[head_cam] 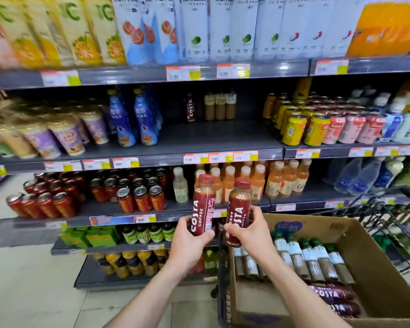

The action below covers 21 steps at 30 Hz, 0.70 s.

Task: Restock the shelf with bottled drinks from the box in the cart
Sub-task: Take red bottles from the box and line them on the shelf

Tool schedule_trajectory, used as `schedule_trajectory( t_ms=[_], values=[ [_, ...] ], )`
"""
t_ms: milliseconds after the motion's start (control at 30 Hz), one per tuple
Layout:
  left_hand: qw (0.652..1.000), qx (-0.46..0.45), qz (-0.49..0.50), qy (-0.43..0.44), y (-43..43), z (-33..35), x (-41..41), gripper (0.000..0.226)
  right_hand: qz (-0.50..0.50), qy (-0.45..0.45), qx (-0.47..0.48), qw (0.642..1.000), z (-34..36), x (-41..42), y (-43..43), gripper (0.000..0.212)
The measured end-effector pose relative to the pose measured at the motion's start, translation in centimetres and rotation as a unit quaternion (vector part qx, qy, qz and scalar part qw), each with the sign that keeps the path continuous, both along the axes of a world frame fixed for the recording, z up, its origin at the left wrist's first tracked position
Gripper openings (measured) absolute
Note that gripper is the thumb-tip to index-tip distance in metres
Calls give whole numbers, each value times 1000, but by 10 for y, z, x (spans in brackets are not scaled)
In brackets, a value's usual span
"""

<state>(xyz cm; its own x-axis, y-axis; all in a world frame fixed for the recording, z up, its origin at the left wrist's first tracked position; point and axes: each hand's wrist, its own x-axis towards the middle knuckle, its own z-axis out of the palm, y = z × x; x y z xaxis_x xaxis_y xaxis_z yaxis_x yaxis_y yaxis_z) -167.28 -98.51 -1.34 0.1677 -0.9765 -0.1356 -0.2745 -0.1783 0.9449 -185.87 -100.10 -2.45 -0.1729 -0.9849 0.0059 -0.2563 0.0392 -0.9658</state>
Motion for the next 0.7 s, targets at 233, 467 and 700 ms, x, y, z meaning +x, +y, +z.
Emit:
schedule_trajectory(
  t_ms=[233,467,700],
  values=[
    [999,-19,18,-31,-17,7,39,60,20,6,-9,1000,9,36,-26,67],
    [997,-55,8,-59,-61,21,88,55,0,40,-37,999,24,81,-68,66],
    [987,-114,-9,-115,-110,48,144,53,-44,39,-78,995,56,127,-116,64]
  ],
)
